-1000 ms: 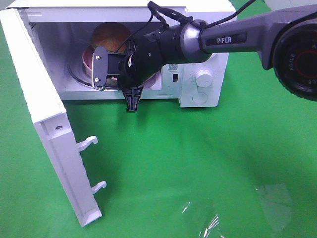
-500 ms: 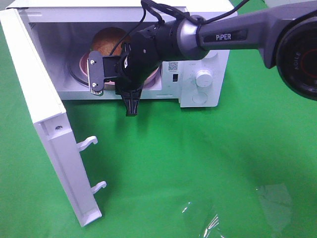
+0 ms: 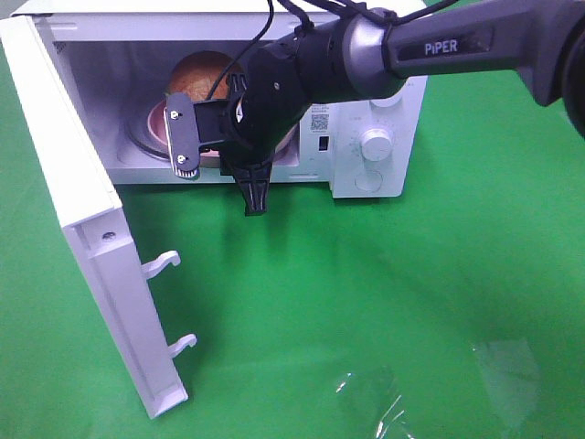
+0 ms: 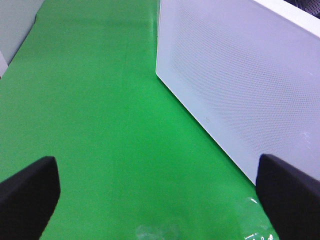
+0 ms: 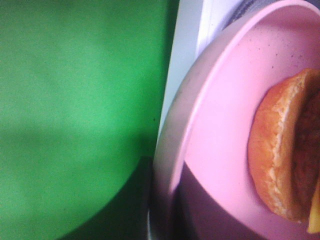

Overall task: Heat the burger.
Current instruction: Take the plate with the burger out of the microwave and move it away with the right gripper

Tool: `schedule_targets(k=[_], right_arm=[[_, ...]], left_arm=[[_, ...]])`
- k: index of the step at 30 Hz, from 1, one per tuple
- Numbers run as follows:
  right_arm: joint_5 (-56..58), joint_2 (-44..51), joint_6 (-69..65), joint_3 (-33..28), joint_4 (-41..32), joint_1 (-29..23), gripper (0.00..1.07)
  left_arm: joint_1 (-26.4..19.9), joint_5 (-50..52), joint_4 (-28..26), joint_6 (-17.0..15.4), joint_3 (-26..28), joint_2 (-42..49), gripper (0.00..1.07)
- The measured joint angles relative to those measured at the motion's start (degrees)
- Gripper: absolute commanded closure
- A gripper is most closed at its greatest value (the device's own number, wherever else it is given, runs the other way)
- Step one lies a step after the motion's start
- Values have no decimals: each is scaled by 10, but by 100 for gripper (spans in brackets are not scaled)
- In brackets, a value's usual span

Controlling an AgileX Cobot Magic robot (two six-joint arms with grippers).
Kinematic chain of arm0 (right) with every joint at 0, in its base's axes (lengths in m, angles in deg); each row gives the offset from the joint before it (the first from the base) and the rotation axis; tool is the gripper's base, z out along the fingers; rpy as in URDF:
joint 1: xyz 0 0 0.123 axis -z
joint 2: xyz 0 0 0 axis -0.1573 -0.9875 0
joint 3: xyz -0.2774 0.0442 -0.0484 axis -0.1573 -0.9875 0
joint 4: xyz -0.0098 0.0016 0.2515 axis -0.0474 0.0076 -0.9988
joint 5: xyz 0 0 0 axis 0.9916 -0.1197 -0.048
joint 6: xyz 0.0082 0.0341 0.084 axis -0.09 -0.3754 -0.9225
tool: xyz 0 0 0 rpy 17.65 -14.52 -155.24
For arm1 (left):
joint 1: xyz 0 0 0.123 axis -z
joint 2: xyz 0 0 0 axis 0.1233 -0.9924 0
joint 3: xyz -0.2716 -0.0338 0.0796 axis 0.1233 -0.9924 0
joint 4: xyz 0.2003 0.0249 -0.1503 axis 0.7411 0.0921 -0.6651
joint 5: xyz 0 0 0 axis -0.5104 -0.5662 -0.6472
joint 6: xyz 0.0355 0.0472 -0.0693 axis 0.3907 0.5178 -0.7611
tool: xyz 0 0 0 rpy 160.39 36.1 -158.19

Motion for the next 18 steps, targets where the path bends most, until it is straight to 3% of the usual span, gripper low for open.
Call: schedule_targets(k=[7,18], right_arm=[[-128,52,17,-121,26,0,107],[-173,103,58,-212,36,-2,107]], left_arm=[[0,0,0,0,0,0,8],[0,0,0,0,0,0,8]])
